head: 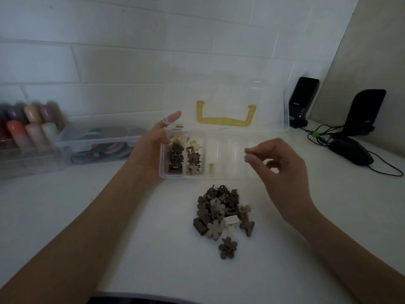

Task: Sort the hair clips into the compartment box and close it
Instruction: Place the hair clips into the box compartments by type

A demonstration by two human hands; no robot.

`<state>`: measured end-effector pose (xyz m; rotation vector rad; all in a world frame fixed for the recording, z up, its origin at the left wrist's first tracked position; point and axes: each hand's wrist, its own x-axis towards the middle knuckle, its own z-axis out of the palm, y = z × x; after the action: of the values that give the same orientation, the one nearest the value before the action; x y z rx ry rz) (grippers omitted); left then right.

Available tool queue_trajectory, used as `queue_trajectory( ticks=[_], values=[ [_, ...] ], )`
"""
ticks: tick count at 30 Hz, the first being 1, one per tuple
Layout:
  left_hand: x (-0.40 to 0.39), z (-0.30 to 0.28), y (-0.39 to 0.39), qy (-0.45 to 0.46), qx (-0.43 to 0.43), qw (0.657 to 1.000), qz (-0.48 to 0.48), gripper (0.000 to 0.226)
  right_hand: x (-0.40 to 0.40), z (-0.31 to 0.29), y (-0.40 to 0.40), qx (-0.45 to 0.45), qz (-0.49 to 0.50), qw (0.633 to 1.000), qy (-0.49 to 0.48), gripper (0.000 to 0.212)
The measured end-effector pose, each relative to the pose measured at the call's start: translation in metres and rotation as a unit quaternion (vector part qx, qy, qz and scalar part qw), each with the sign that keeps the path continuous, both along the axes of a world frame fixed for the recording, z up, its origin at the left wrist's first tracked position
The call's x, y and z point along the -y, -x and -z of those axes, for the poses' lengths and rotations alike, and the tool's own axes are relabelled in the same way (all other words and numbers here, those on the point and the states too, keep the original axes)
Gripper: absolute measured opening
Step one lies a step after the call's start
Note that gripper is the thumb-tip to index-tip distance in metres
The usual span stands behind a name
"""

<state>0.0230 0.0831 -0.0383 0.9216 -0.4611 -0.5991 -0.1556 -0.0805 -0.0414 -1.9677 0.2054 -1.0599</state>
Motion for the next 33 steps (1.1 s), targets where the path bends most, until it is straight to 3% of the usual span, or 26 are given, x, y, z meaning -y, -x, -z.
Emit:
queue_trajectory(
  ticks=[5,8,11,16,20,24,27,30,33],
  values=[
    [0.0006,-0.0009,0.0024,-0.008,0.002,1.0,0.005,0.06,-0.0058,0.0046,-0.0008,-0.009,0.008,0.998,0.069,0.018],
    [0.0005,-0.0009,0.0042,-0.007,0.005,1.0,0.015,0.059,-0.0038,0.0067,-0.0012,-0.019,0.015,0.997,0.074,0.011],
    [0.0014,-0.0006,0.0061,-0.002,0.007,1.0,0.023,0.059,-0.0041,0.0079,-0.0016,-0.035,0.042,0.986,0.156,0.009],
    [0.0026,-0.001,0.0065,0.001,0.002,1.0,0.029,0.061,-0.001,0.0108,-0.0038,-0.049,0.054,0.971,0.227,0.022],
    [0.0037,-0.002,0.0069,0.005,-0.002,1.0,0.022,0.06,-0.0028,0.0045,0.0003,-0.046,0.014,0.963,0.263,0.013],
    [0.0034,-0.0028,0.0078,0.001,-0.014,1.0,0.025,0.06,-0.0078,0.0009,0.0017,-0.139,-0.084,0.921,0.355,0.012],
    [0.0041,-0.0027,0.0073,0.006,-0.025,0.999,0.027,0.058,-0.0074,0.0039,0.0019,-0.183,-0.06,0.868,0.459,0.02],
    [0.0052,-0.0026,0.0055,0.012,-0.032,0.999,0.03,0.055,-0.0076,0.0024,0.0035,-0.221,-0.05,0.858,0.461,0.035],
    [0.0057,-0.0017,0.0062,0.006,-0.03,0.999,0.035,0.06,-0.0089,0.0009,0.0035,-0.25,-0.029,0.85,0.462,0.035]
  ],
)
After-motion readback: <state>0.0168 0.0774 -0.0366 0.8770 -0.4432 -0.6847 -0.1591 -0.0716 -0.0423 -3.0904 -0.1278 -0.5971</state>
